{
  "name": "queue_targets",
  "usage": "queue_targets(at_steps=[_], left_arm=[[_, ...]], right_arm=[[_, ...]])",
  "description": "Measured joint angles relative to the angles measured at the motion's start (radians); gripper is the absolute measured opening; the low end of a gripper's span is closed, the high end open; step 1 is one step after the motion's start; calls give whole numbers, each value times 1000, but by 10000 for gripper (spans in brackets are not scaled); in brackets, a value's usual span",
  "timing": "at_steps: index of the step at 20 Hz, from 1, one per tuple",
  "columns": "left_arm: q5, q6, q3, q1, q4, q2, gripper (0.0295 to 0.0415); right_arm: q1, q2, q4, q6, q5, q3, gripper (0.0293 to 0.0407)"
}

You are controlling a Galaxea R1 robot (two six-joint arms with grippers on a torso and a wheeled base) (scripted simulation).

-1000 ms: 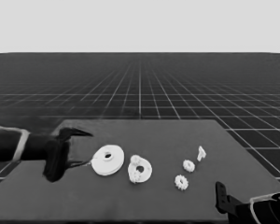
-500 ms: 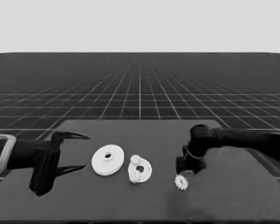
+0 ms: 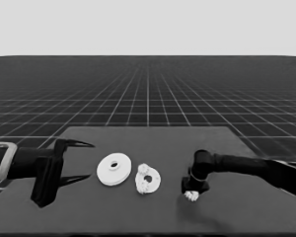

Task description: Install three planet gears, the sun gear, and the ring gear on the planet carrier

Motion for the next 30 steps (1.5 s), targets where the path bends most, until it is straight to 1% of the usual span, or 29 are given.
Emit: queue_targets(at_steps=[4, 6, 7, 14, 15, 16, 17, 18, 20, 24, 25, 26, 27, 30], left_arm=[[0, 0, 0, 0, 0, 0, 385], [0, 0, 0, 0, 0, 0, 385], [0, 0, 0, 0, 0, 0, 385], [0, 0, 0, 0, 0, 0, 385], [0, 0, 0, 0, 0, 0, 385], [0, 0, 0, 0, 0, 0, 385], [0, 0, 0, 0, 0, 0, 385], [0, 0, 0, 0, 0, 0, 385], [0, 0, 0, 0, 0, 0, 385], [0, 0, 0, 0, 0, 0, 385], [0, 0, 0, 0, 0, 0, 385], [0, 0, 0, 0, 0, 0, 385], [0, 0, 0, 0, 0, 0, 385], [0, 0, 0, 0, 0, 0, 385]], right_arm=[[-7, 3, -7, -3, 4, -8, 385], [-7, 3, -7, -4, 5, -8, 314], [-7, 3, -7, -4, 5, -8, 312], [-7, 3, -7, -4, 5, -8, 312], [68, -23, 69, 32, -39, 68, 312], [132, -35, 124, 50, -59, 103, 312], [170, -39, 158, 58, -68, 117, 312], [192, -41, 179, 62, -72, 123, 312], [213, -42, 199, 64, -76, 128, 312], [222, -43, 209, 65, -78, 129, 312], [238, 130, 224, 129, -96, -20, 312], [248, 277, 232, 130, -97, -140, 312], [252, 360, 237, 111, -93, -231, 312], [254, 450, 243, 72, -86, -355, 312]])
